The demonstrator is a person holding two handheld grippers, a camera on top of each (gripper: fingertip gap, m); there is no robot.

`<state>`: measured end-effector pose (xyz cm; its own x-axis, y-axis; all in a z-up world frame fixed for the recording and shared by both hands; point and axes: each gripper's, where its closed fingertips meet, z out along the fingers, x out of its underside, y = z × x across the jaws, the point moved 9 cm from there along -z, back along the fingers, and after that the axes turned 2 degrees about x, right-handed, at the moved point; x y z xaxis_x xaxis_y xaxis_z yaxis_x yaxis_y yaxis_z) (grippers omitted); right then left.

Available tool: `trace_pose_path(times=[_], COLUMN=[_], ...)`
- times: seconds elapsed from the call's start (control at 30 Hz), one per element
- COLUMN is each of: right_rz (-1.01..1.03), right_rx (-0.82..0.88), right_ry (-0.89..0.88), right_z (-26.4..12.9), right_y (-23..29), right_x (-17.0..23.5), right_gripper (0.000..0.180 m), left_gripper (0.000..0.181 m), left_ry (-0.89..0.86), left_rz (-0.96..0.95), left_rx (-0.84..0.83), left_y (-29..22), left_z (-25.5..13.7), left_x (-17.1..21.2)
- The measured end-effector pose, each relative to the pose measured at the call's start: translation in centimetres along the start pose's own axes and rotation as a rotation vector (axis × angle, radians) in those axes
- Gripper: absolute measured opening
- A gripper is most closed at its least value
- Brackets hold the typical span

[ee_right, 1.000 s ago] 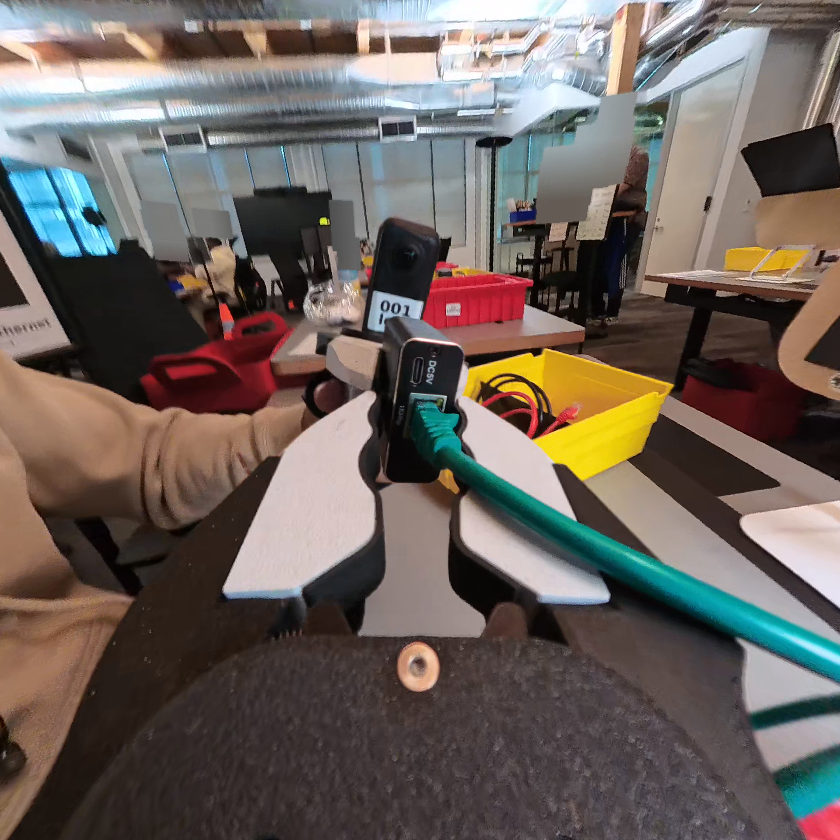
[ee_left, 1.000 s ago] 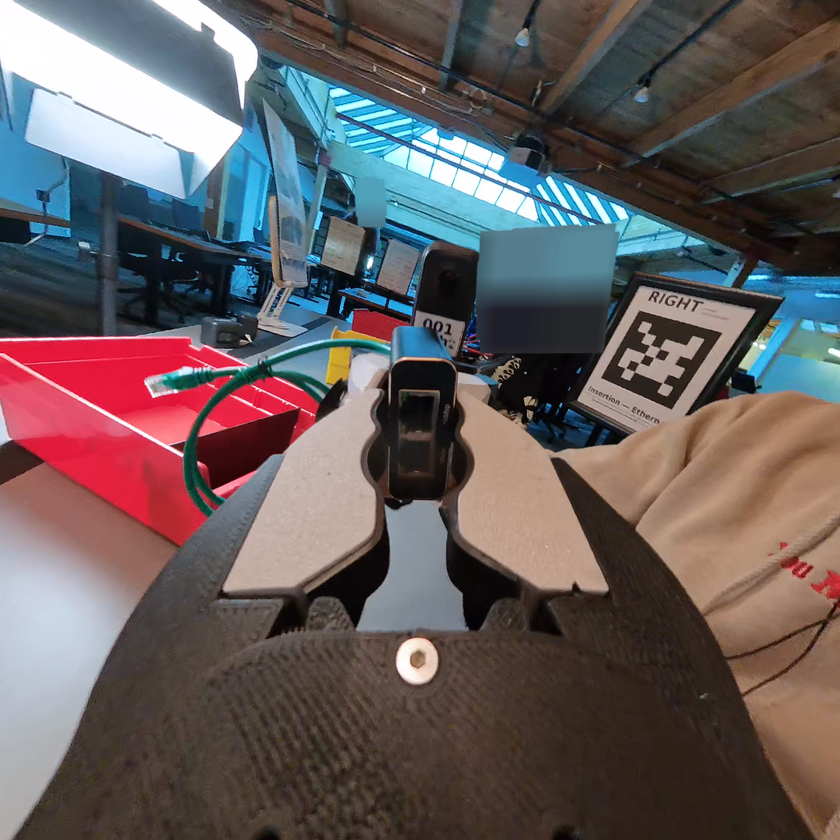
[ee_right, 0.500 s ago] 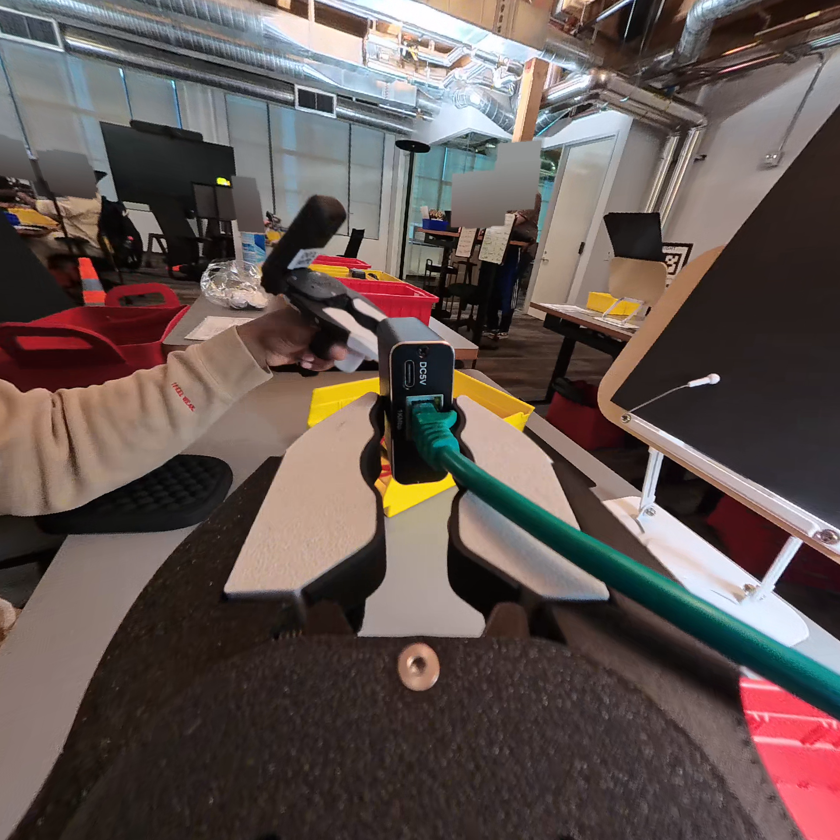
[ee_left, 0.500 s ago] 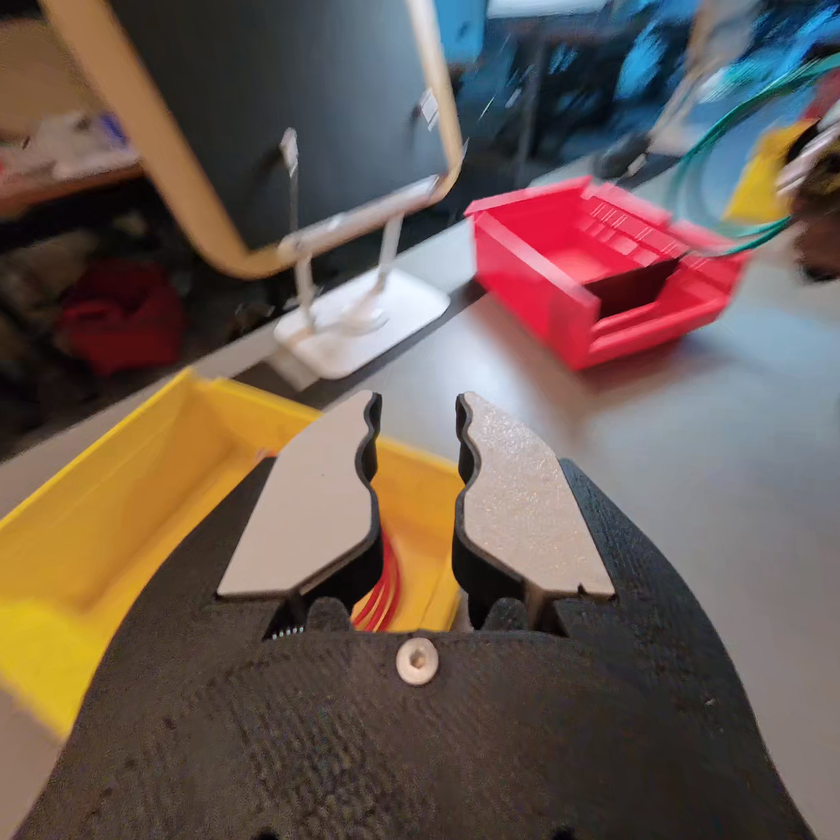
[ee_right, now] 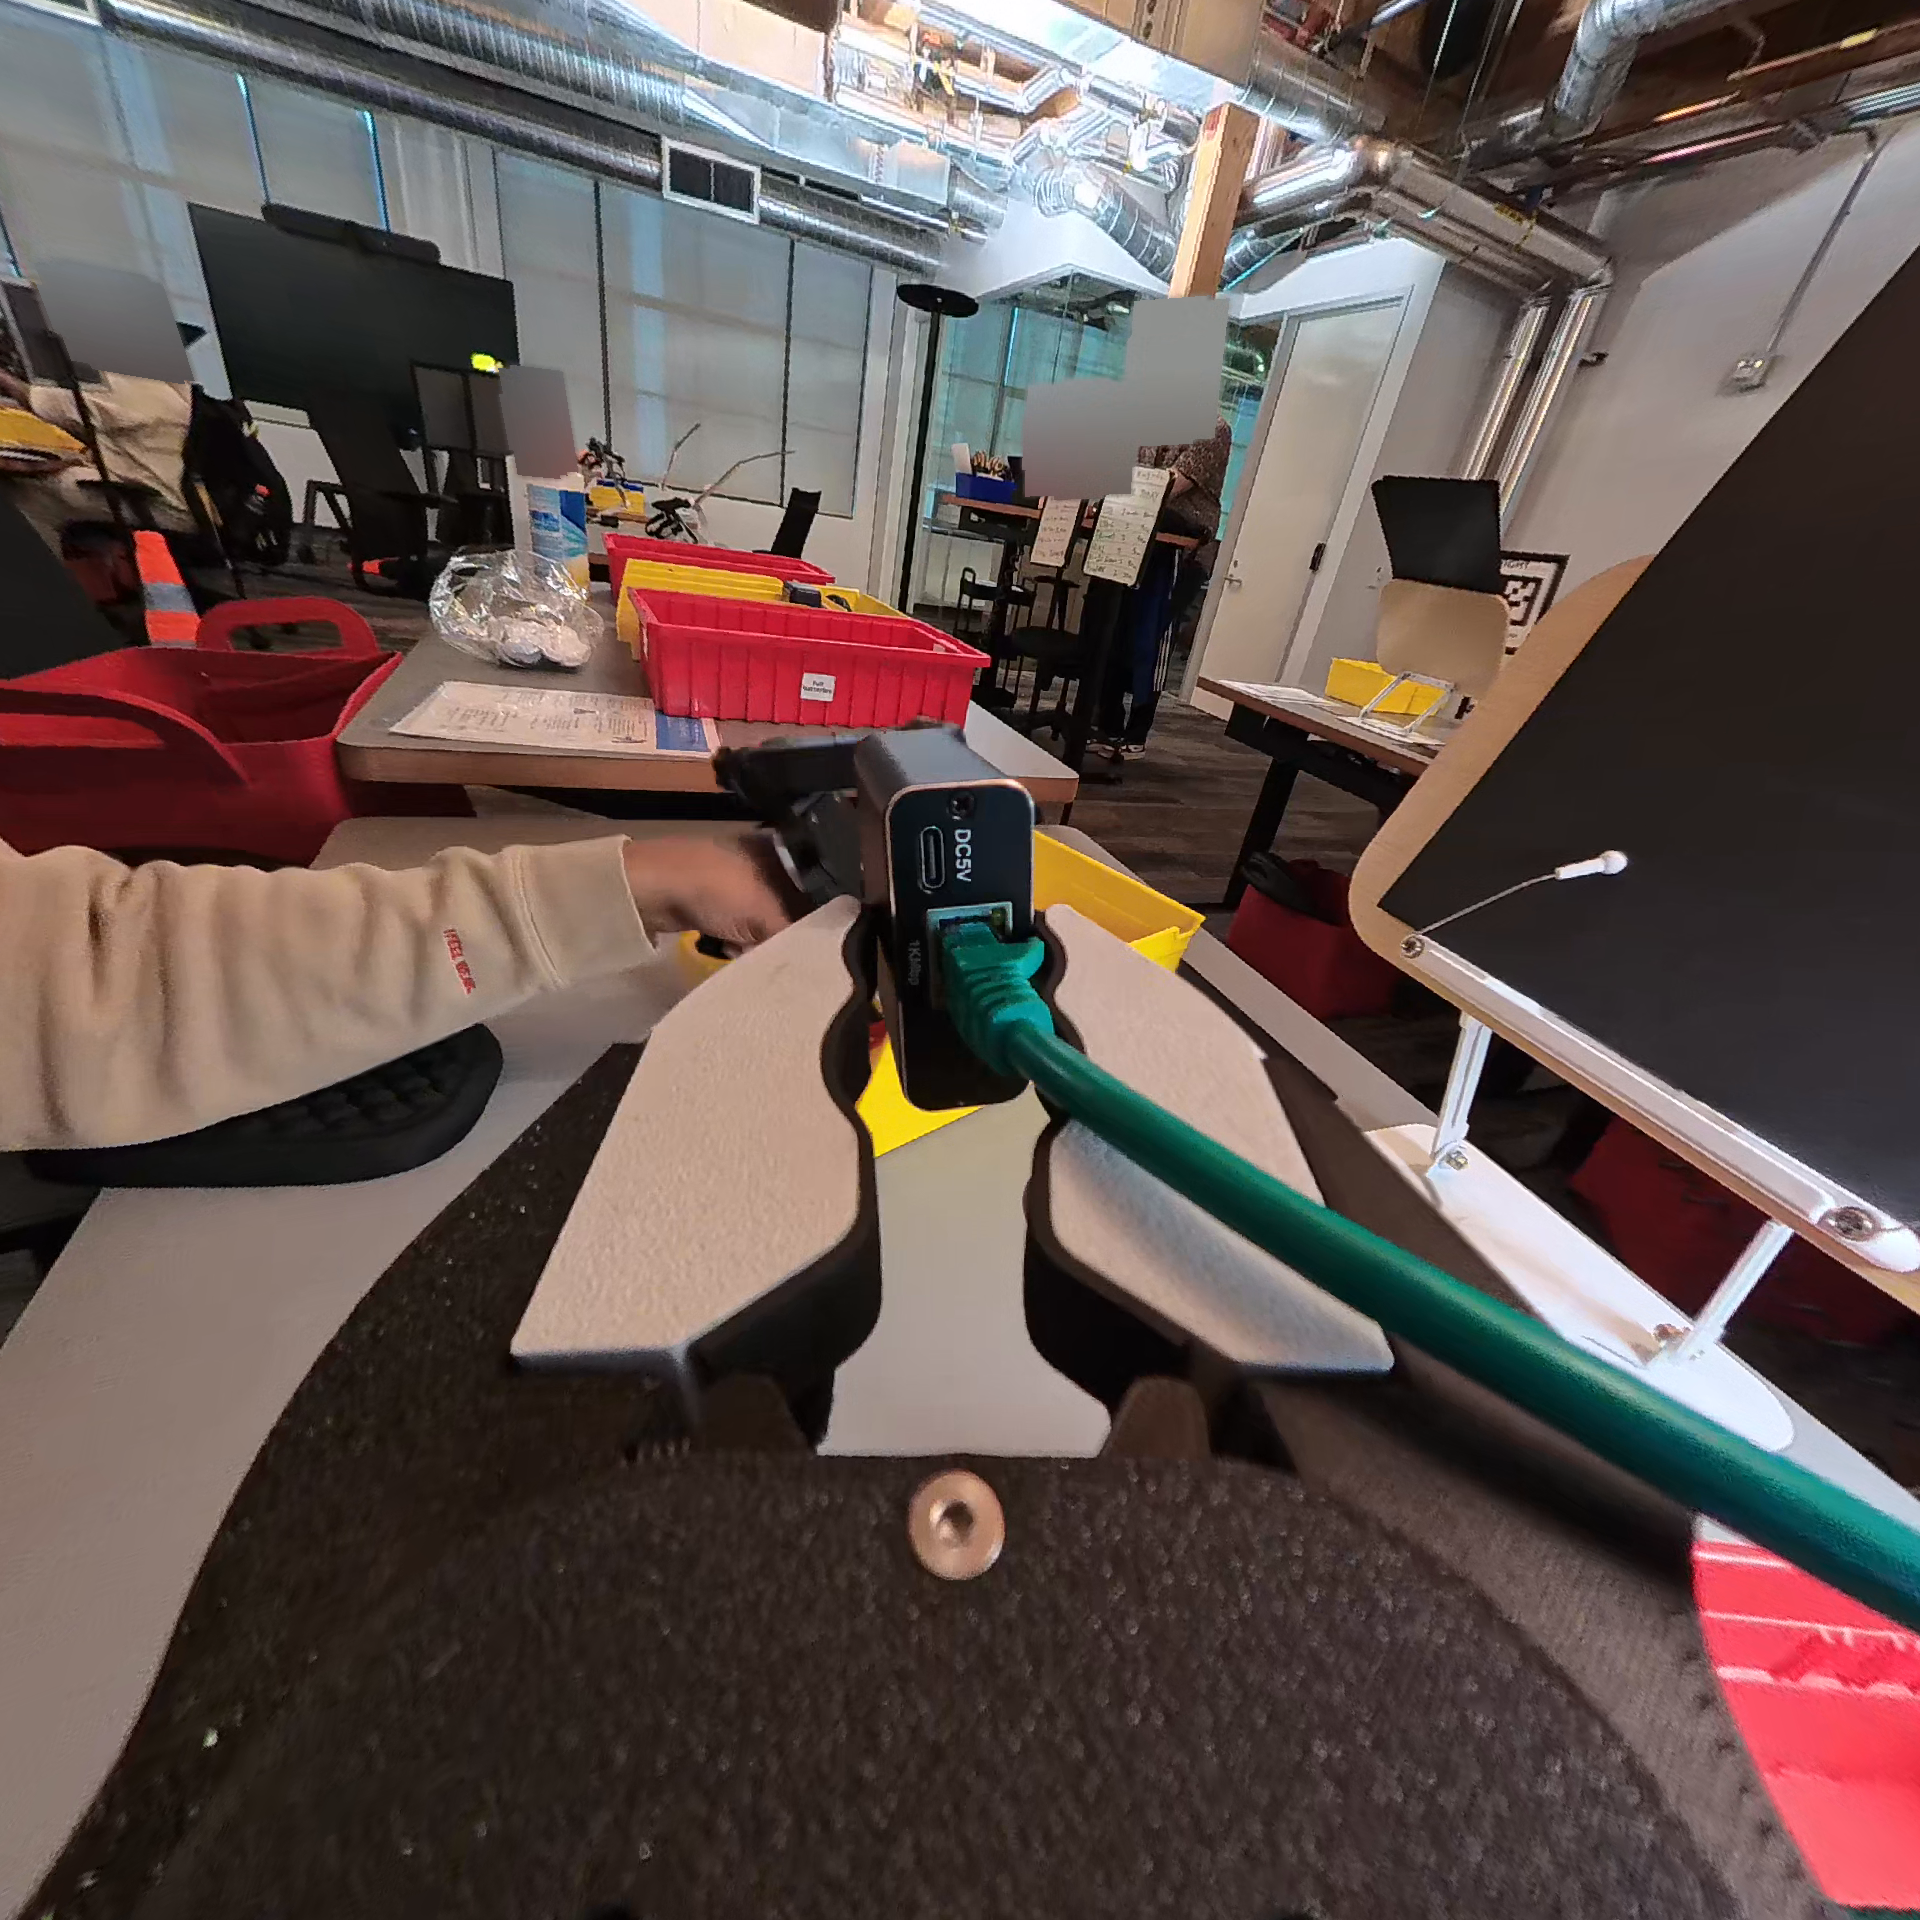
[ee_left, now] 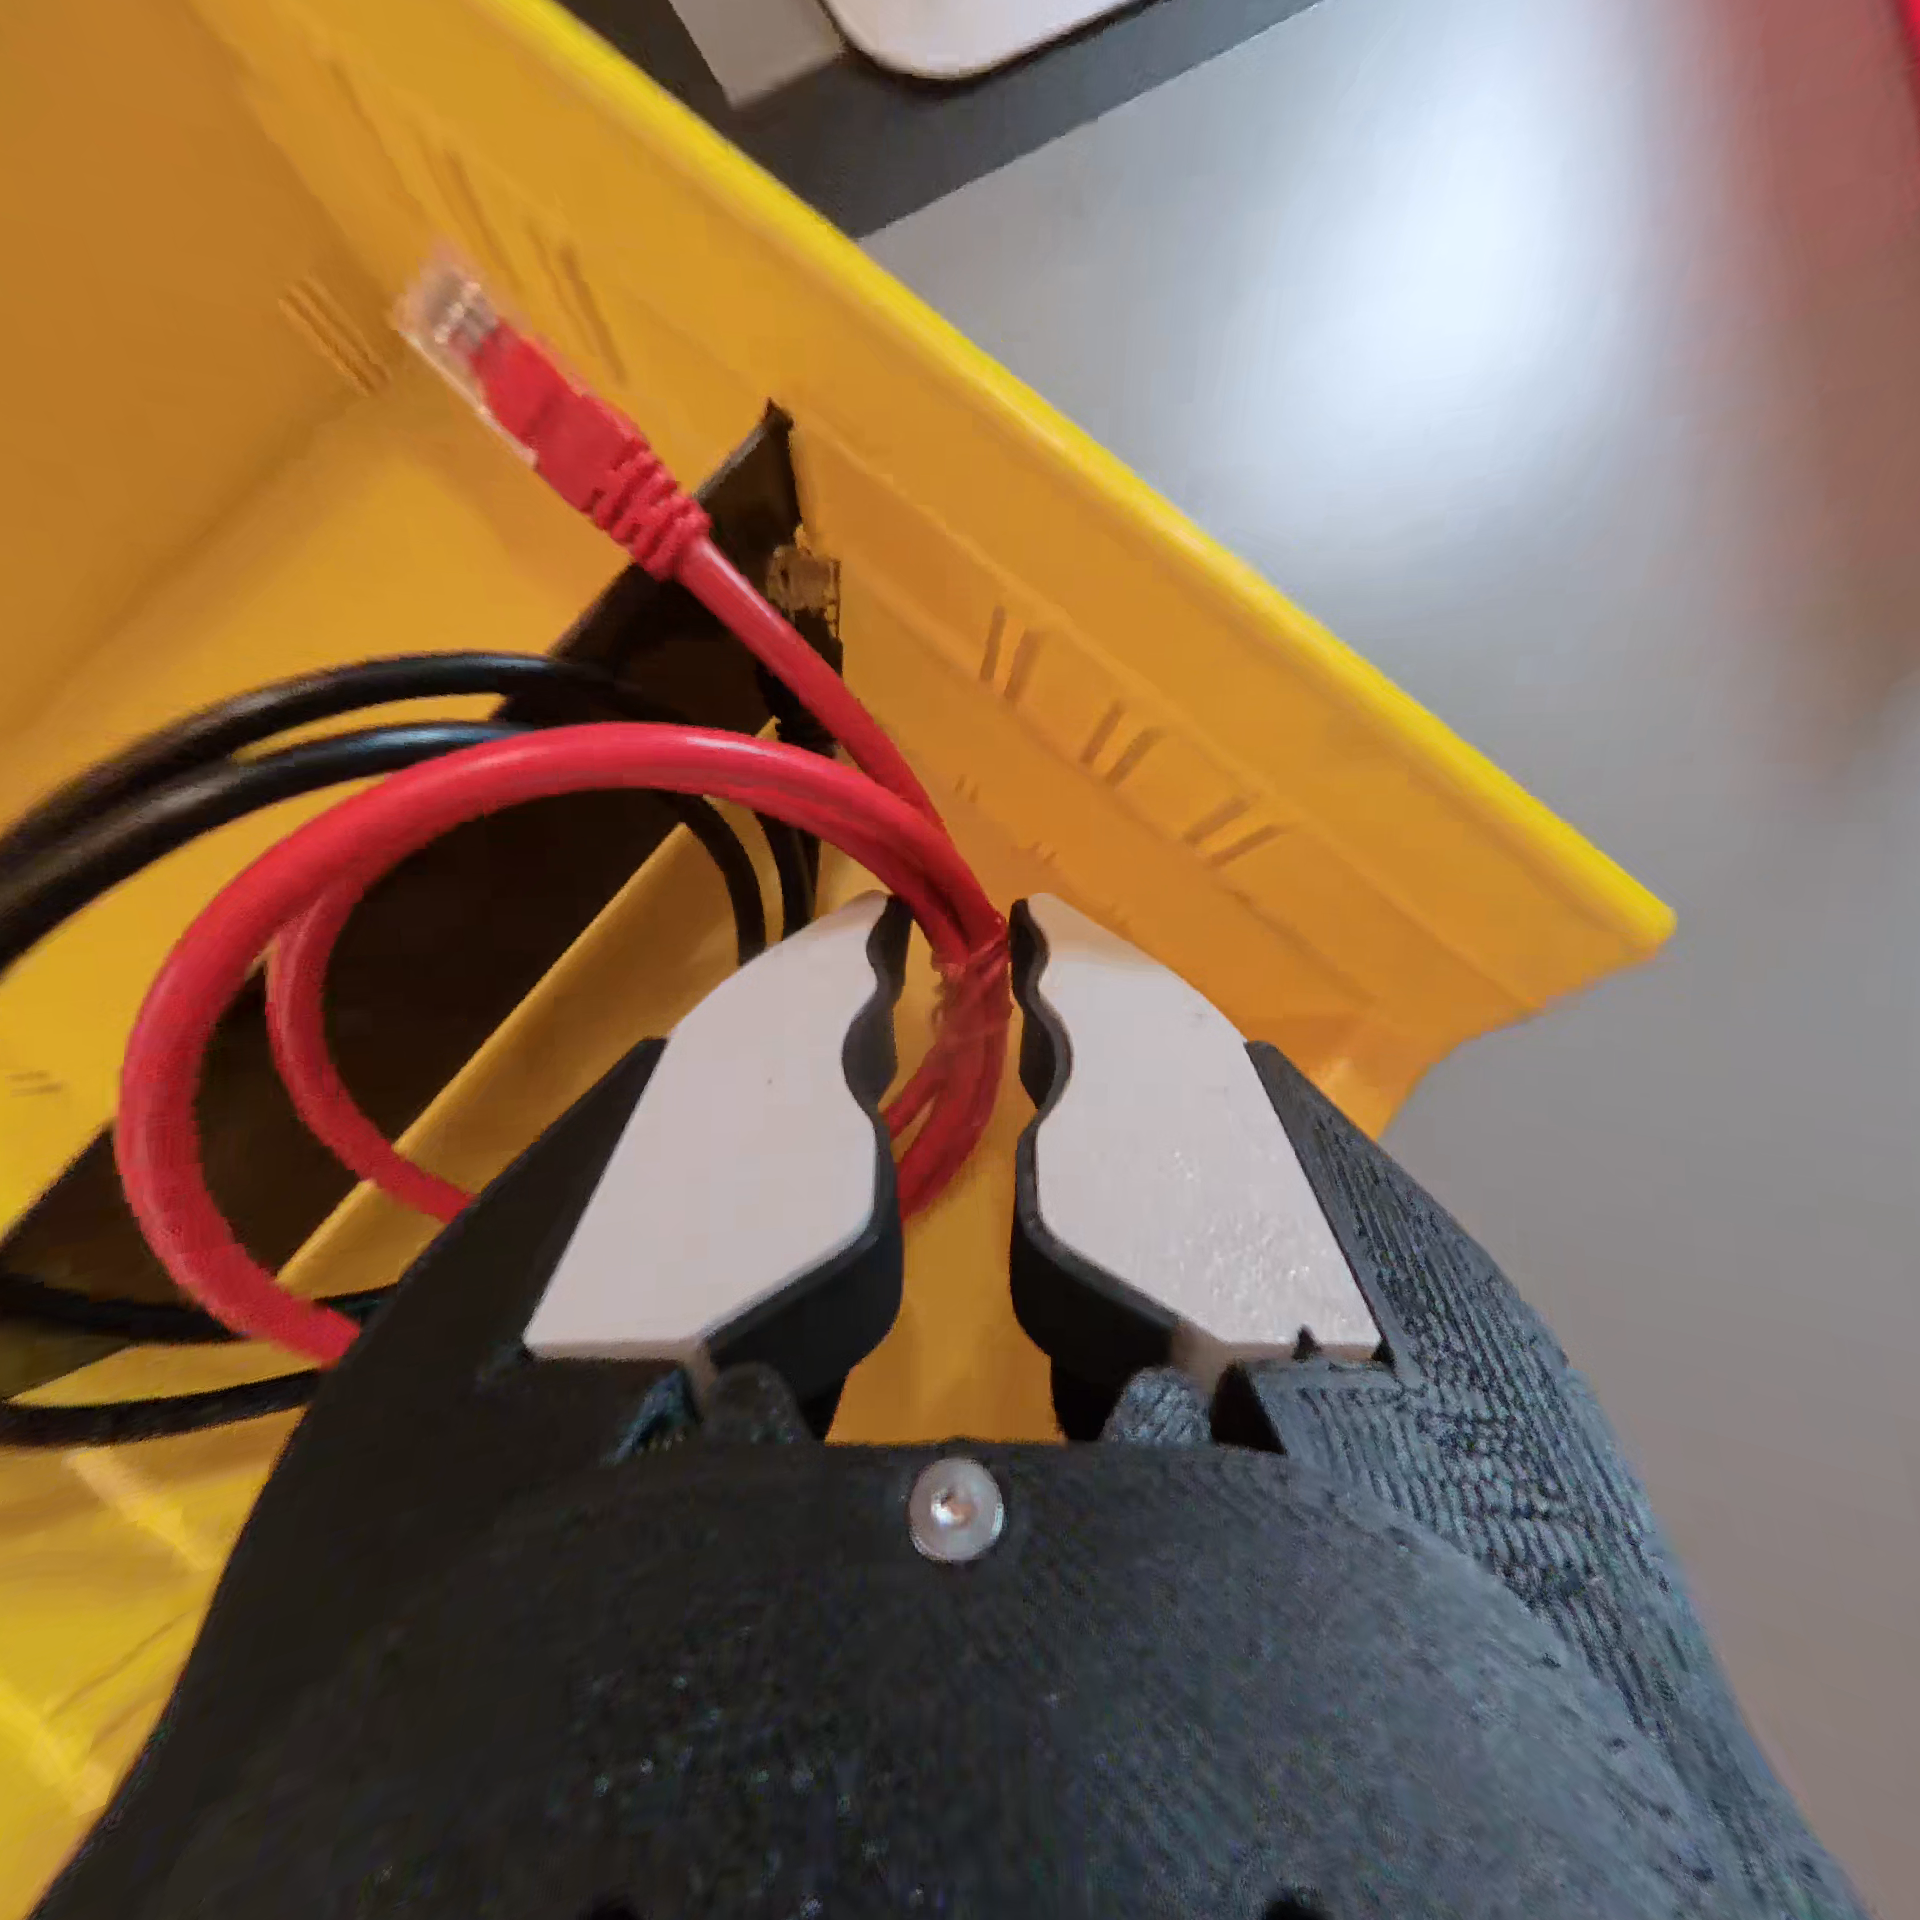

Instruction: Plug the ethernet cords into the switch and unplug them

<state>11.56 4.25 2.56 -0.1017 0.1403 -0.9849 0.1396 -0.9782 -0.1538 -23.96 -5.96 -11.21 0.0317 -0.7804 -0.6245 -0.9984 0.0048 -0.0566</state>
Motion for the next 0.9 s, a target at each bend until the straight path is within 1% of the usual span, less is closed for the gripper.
trace_pose_path(times=[0.13, 0.23, 0.3, 0.37, 0.43, 0.5, 0.57, 0.63, 0.73, 0.77, 0.8, 0.87, 0.9], right_rz=[0.009, 0.013, 0.009, 0.005, 0.003, 0.006, 0.007, 0.006, 0.001, 0.004, 0.012, 0.027, 0.027], right_rx=[0.014, 0.023, 0.029, 0.035, 0.043, 0.049, 0.061, 0.072, 0.096, 0.105, 0.112, 0.12, 0.124], right_ry=[-0.014, -0.019, -0.02, -0.022, -0.028, -0.037, -0.045, -0.053, -0.064, -0.069, -0.074, -0.078, -0.075], right_z=[-0.5, -0.7, -0.9, -1.0, -1.2, -1.5, -1.8, -2.2, -2.9, -3.1, -3.3, -3.5, -3.6], right_y=[-0.5, -0.8, -0.8, -0.9, -1.0, -1.2, -1.4, -1.6, -2.0, -2.2, -2.3, -2.6, -2.7], right_x=[-0.3, -0.4, -0.5, -0.6, -0.8, -0.9, -1.2, -1.4, -1.8, -1.9, -1.9, -1.9, -1.9], right_gripper=[0.027, 0.027, 0.027, 0.027, 0.028, 0.028, 0.028, 0.028, 0.028, 0.028, 0.028, 0.028, 0.028], left_gripper=[0.018, 0.017, 0.016, 0.015, 0.014, 0.014, 0.014, 0.014, 0.014, 0.015, 0.015, 0.017, 0.019], left_ry=[-0.103, -0.195, -0.286, -0.395, -0.489, -0.54, -0.549, -0.518, -0.463, -0.407, -0.325, -0.145, -0.081], left_rz=[0.056, 0.103, 0.152, 0.192, 0.252, 0.28, 0.302, 0.264, 0.175, 0.161, 0.151, 0.148, 0.15], left_rx=[-0.005, 0.067, 0.186, 0.341, 0.532, 0.736, 0.934, 1.119, 1.452, 1.518, 1.537, 1.479, 1.45], left_y=[-0.8, -2.3, -4.0, -6.1, -8.4, -10.6, -12.6, -14.0, -16.1, -16.8, -17.3, -17.7, -17.6], left_z=[-4.5, -7.9, -10.0, -11.9, -13.3, -13.8, -13.3, -11.9, -8.1, -6.3, -4.3, -0.7, 0.4], left_x=[-1.5, -2.4, -3.0, -3.7, -4.1, -4.4, -4.6, -4.8, -4.3, -3.9, -3.3, -2.0, -1.4])
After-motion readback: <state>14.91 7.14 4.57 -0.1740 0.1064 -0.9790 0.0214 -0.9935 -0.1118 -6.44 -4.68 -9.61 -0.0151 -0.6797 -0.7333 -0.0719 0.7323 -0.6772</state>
